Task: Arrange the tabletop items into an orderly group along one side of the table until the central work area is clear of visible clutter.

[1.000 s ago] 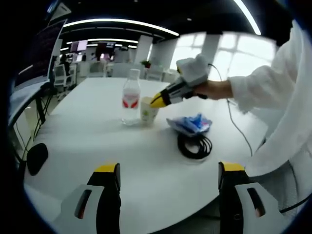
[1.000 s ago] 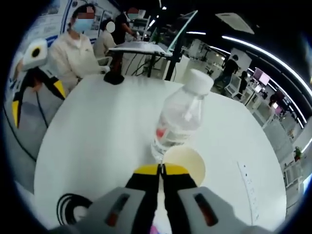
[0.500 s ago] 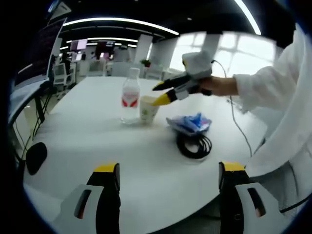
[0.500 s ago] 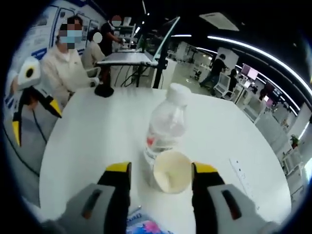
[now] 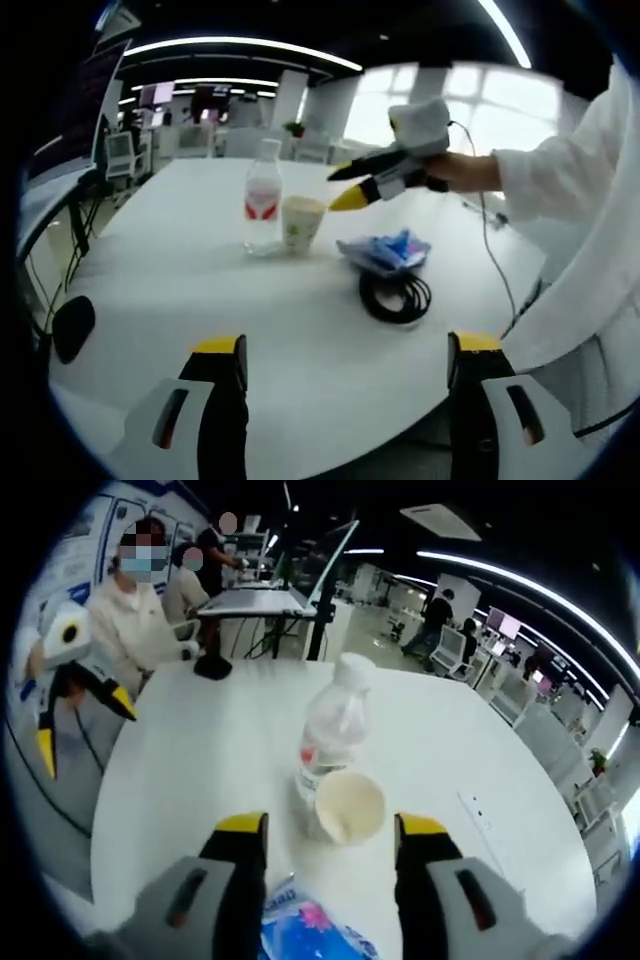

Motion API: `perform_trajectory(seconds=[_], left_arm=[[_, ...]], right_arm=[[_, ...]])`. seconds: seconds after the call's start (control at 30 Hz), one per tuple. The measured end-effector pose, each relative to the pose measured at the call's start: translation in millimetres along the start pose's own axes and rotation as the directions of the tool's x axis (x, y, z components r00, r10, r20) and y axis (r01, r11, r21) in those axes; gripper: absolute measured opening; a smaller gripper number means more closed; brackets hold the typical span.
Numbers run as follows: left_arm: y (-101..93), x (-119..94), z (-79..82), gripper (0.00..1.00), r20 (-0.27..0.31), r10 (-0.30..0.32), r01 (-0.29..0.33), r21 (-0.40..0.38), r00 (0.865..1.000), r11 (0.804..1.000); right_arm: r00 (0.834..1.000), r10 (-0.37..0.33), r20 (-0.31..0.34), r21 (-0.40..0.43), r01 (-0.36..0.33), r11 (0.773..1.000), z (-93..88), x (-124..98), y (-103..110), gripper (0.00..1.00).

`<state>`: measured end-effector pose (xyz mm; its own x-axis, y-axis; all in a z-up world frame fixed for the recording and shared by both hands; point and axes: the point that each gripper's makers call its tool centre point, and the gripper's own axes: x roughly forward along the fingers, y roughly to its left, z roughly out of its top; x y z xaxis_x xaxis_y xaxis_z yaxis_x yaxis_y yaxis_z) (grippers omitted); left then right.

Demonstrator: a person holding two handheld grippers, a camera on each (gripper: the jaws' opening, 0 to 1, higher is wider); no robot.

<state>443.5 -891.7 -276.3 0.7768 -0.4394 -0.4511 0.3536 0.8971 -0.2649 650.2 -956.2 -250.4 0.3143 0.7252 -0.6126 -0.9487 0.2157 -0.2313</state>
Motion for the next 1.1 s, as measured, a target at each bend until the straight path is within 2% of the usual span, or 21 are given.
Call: perform_trajectory(seconds=[0.33, 0.57, 0.63, 0.83, 0.93, 1.0, 1.1], left_arm=[[-4.6, 0.5, 0.5, 0.77, 0.002, -0.016, 0.016, 0.009, 1.0, 1.0], [-7.7, 2.5, -0.2, 0.76, 0.005, -0.033, 0.033, 0.014, 0.999, 0.999], [-7.8, 3.4, -4.5, 0.75, -0.018, -0.028, 0.028, 0.025, 0.999, 0.999], [-15.9, 1.5, -1.7, 0.75, -0.012, -0.054, 0.055, 0.033, 0.998, 0.998], [-13.6, 2.2, -0.6, 0.75, -0.005, -0.054, 0.054, 0.006, 0.999, 0.999], [-9.2, 3.2, -6.5, 0.74, -0.035, -0.045, 0.044, -0.025, 0.998, 0.999], [-8.2, 3.8, -3.5, 0.74, -0.03, -0.052, 0.051, -0.041, 0.998, 0.998]], right_arm=[[0.997, -0.068, -0.023, 0.066, 0.069, 0.995, -23.2, -40.3, -2.6, 0.48], [0.991, -0.124, -0.057, 0.116, 0.13, 0.985, -51.6, -71.0, -1.0, 0.47], [0.987, -0.146, -0.066, 0.136, 0.153, 0.979, -58.6, -82.2, 1.1, 0.47], [0.973, -0.213, -0.088, 0.199, 0.227, 0.953, -76.1, -114.3, 7.6, 0.46], [0.966, -0.238, -0.1, 0.216, 0.254, 0.943, -82.2, -126.5, 14.5, 0.46], [0.958, -0.261, -0.114, 0.239, 0.282, 0.929, -87.0, -132.8, 15.7, 0.46], [0.953, -0.281, -0.114, 0.276, 0.302, 0.913, -88.4, -141.9, 21.8, 0.46]])
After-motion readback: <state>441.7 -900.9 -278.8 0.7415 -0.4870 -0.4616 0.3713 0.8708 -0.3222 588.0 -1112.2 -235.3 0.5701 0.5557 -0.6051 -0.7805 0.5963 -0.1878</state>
